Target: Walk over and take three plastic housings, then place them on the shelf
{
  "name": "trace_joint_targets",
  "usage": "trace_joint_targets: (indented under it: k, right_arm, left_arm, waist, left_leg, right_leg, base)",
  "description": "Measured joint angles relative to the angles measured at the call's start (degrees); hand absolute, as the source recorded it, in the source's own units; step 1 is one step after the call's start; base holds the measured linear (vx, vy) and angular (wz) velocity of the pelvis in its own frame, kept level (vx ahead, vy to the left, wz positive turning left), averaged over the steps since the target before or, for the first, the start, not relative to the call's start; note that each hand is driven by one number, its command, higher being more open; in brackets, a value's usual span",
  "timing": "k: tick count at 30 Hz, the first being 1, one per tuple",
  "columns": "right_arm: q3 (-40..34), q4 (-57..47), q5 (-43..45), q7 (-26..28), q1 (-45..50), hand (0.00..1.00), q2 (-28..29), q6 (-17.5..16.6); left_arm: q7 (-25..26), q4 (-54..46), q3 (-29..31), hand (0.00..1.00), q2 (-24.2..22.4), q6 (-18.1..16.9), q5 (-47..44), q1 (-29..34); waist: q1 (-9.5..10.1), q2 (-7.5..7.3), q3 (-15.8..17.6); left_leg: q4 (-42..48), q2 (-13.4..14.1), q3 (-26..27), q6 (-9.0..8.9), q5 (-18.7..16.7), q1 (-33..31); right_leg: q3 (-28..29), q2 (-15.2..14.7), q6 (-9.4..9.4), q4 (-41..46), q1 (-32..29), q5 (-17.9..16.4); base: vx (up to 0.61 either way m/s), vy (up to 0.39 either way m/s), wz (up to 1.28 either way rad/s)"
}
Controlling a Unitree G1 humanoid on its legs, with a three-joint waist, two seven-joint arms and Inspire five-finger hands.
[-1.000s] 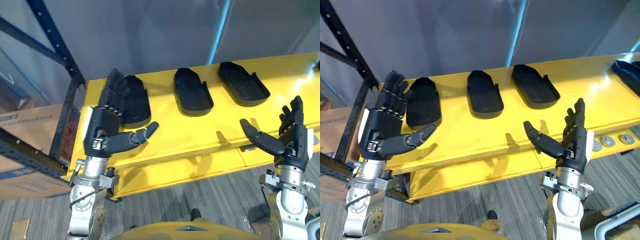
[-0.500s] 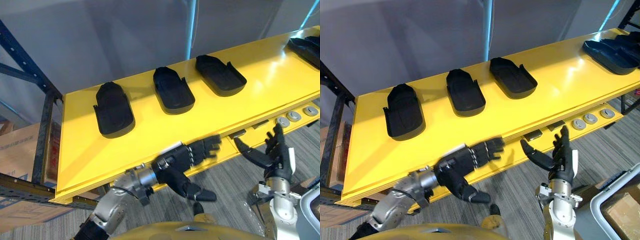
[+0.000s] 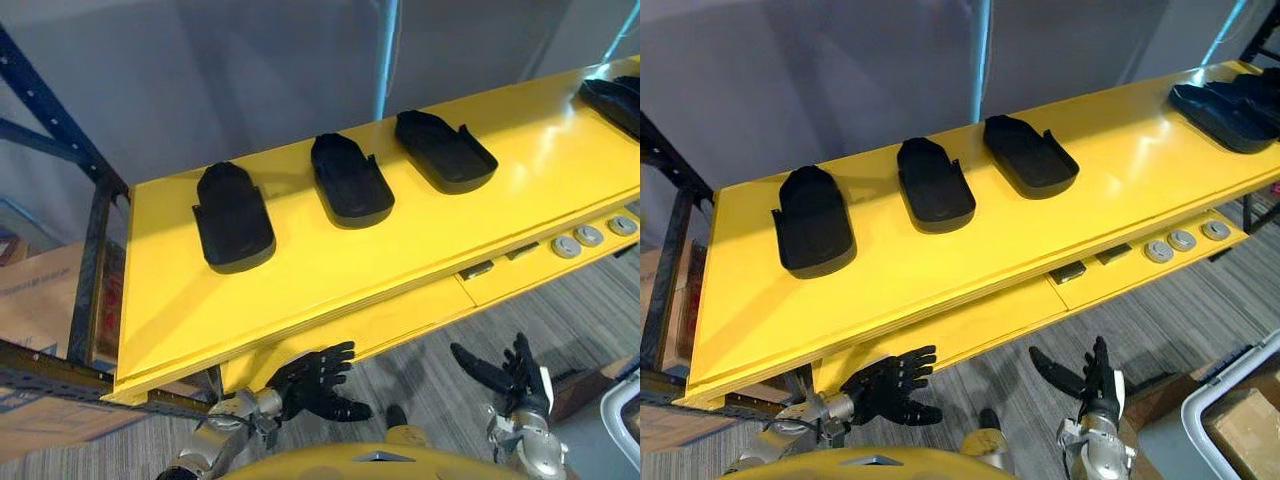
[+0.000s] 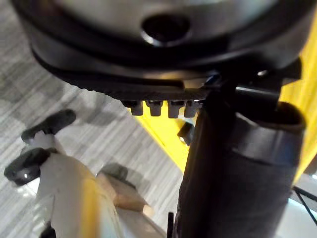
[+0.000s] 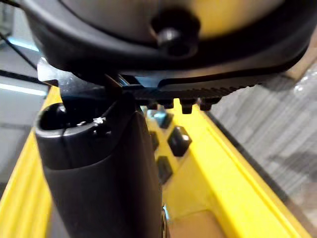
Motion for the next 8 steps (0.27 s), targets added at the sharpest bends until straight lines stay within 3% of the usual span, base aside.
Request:
trace_joint_targets:
  k: [8]
  right_arm:
    - [0.39, 13.12, 4.86, 1.38, -3.89, 1.0, 2.12, 1.01]
  left_arm:
    - [10.28, 17.08, 9.28, 1.0, -2.8, -5.78, 3.4, 0.25]
  waist:
    - [1.91, -2.74, -0.03]
  left_leg:
    - [-2.3, -0.66, -3.27, 0.24, 2.28, 0.34]
  right_leg:
    - [-3.55, -0.52, 0.0, -0.39, 1.75, -0.09]
  base:
    - [-0.03, -0.012, 0.19]
